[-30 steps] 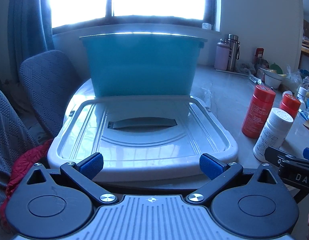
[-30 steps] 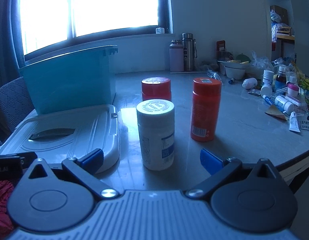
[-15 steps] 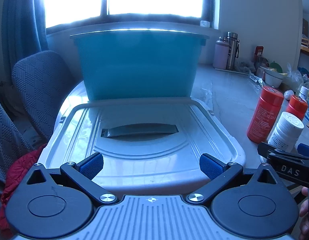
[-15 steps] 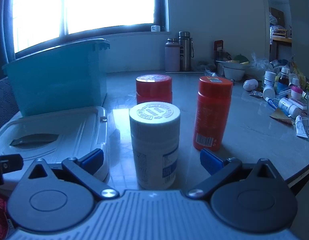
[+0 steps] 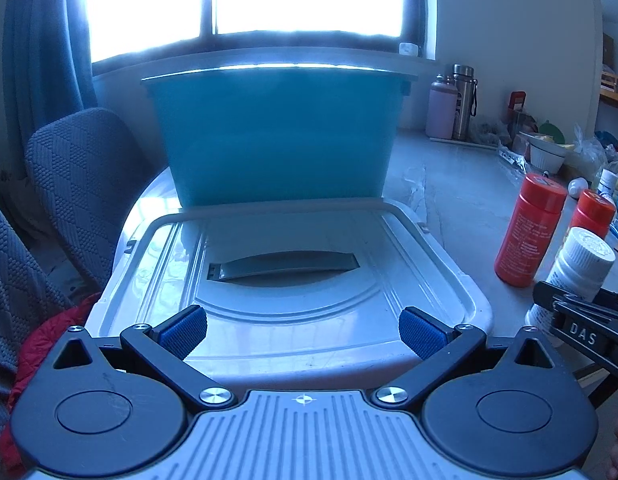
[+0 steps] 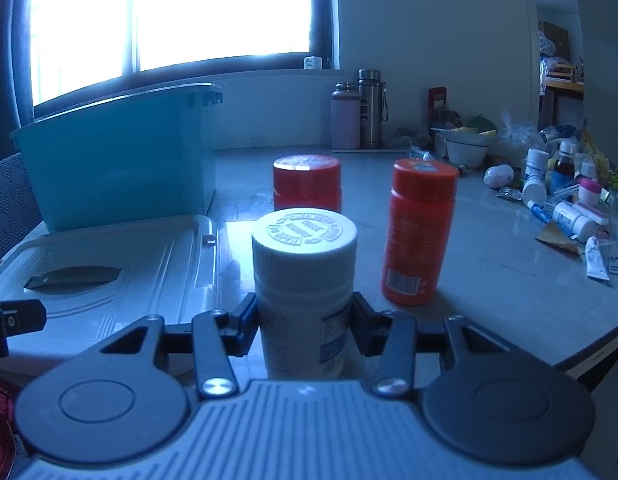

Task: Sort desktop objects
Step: 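Close the right gripper around the white pill bottle, then lift the white bottle with the right gripper while the left tool approaches the red bottles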

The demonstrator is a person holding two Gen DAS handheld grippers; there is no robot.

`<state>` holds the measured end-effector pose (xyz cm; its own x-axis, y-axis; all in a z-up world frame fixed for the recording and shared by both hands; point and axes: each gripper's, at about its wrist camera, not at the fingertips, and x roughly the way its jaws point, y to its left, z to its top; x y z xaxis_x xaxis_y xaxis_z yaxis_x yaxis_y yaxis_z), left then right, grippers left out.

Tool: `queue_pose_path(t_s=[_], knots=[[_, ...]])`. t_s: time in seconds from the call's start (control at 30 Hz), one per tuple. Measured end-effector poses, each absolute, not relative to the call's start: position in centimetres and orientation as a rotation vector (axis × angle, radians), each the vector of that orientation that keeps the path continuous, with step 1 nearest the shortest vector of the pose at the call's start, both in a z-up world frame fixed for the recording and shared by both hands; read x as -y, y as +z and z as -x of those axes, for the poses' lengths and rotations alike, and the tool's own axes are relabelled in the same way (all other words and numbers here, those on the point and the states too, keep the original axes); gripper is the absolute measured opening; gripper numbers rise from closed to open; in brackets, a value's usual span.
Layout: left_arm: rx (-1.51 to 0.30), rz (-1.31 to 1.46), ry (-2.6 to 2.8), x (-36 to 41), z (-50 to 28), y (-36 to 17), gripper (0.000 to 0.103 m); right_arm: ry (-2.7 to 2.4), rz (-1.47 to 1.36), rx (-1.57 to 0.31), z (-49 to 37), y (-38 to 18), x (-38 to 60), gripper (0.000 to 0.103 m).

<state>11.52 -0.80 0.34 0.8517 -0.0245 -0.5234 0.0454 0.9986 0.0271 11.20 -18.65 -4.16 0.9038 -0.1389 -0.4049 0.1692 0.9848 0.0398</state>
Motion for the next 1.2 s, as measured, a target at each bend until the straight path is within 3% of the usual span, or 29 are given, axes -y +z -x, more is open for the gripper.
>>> queue_pose_path(t_s=[1.2], knots=[[-0.501,-0.054,-0.224,10.5,-0.1,1.8,0.102,-0.286,-0.106,-0.386,7.7,-0.1,25.8,0.047]])
